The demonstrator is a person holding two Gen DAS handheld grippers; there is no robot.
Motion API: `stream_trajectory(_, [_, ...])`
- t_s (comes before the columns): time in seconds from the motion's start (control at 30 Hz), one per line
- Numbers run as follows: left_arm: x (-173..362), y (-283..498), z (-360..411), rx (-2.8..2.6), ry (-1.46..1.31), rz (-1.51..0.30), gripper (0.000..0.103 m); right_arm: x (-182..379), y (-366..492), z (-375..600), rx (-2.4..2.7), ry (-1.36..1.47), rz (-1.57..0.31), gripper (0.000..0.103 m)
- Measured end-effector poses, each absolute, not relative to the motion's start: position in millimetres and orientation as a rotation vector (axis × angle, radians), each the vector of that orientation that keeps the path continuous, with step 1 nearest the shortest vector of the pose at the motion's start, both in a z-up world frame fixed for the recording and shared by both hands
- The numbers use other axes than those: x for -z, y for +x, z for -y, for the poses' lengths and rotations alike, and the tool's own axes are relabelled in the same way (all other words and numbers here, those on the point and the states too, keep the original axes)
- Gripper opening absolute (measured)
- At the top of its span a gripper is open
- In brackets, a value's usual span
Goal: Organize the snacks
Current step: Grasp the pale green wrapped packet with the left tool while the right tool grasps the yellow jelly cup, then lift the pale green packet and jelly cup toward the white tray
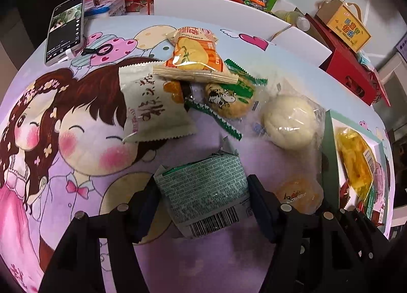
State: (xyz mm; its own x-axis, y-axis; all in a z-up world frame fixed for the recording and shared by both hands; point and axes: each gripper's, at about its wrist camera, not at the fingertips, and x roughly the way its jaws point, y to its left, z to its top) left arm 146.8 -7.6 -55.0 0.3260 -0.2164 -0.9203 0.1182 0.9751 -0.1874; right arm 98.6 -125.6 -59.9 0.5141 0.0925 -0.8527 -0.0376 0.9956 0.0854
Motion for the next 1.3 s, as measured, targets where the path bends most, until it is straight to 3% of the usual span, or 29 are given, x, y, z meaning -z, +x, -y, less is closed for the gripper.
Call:
stream_trajectory(0.57, [50.1, 116.5, -2.0, 0.231, -0.091, -1.206, 0.062, 42.8, 62.4, 133.8, -0.083, 0.077, -0.997, 0.051])
stream_trajectory(1.3, [-15.0, 104.7, 8.9, 0.295, -0.090, -1.046, 0.062, 4.0, 50.0, 144.4, -0.064, 0.081, -0.882, 0.051])
